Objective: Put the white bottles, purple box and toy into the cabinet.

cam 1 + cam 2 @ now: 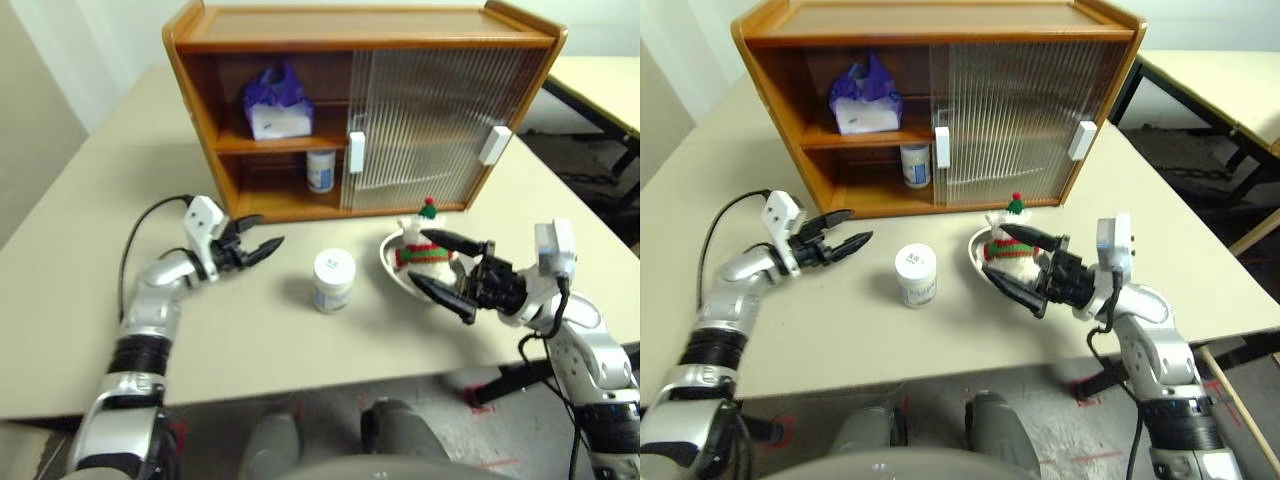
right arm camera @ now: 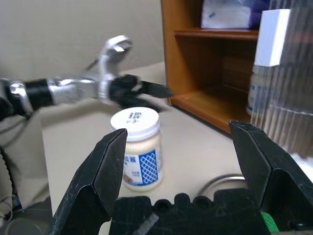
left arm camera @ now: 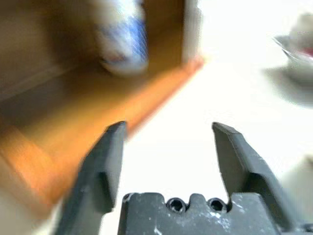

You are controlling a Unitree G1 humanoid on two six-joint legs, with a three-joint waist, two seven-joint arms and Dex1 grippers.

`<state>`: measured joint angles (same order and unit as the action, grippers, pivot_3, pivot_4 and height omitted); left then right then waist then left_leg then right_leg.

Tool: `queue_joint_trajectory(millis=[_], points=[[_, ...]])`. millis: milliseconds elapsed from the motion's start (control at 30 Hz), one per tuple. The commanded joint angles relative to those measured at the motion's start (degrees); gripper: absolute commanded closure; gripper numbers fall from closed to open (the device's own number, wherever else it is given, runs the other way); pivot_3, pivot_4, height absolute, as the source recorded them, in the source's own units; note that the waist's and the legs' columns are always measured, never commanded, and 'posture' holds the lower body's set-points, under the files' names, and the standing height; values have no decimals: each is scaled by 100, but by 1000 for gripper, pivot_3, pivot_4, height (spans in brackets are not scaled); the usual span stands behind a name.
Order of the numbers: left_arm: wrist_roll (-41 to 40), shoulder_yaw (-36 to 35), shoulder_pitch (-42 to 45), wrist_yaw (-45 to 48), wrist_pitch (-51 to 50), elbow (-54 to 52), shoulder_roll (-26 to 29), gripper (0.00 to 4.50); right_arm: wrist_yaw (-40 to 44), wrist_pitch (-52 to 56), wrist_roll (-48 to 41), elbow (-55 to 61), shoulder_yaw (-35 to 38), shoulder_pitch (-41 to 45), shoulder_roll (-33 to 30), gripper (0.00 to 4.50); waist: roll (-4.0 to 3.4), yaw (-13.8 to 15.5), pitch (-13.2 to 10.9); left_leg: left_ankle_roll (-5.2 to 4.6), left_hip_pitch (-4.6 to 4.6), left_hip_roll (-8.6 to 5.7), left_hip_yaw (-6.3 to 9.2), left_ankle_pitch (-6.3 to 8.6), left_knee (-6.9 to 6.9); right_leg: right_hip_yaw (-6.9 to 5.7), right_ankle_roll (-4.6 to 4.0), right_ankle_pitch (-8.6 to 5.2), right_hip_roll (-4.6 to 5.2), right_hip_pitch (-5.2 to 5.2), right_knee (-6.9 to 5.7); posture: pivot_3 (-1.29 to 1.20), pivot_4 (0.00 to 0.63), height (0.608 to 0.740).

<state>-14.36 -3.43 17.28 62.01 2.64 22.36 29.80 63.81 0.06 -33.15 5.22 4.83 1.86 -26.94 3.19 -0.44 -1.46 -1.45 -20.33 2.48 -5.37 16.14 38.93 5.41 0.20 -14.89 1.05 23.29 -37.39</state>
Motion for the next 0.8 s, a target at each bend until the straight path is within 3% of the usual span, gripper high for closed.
queue_joint_trajectory(millis=[33, 200, 700, 800], points=[[-236, 408, -409, 796, -193, -717, 191, 29, 99, 6, -38, -76, 21, 81, -33, 0, -6, 18, 0, 2, 0, 0, -1, 1, 0, -2, 2, -2, 4, -1, 0, 82, 0, 740], [-189, 827, -686, 1242, -176, -1104, 282, 29, 146, 11, -18, -113, 17, 118, -26, 0, -10, 6, -1, 8, 3, 9, -5, 4, 0, -3, 9, -8, 0, -1, -1, 84, 0, 740], [486, 1759, -108, 795, 327, -348, -633, 29, 112, -15, 89, -99, -23, 154, -2, 0, -23, -7, 3, -9, -1, 10, -4, -5, 0, 3, 12, -10, -9, 1, 1, 62, 0, 740], [530, 1804, -108, 676, 318, -302, -743, 623, 87, -17, 95, -90, -4, 147, -5, 0, -24, -6, 4, -9, -1, 10, -3, -5, 0, 4, 13, -10, -9, 1, 0, 60, 0, 740]])
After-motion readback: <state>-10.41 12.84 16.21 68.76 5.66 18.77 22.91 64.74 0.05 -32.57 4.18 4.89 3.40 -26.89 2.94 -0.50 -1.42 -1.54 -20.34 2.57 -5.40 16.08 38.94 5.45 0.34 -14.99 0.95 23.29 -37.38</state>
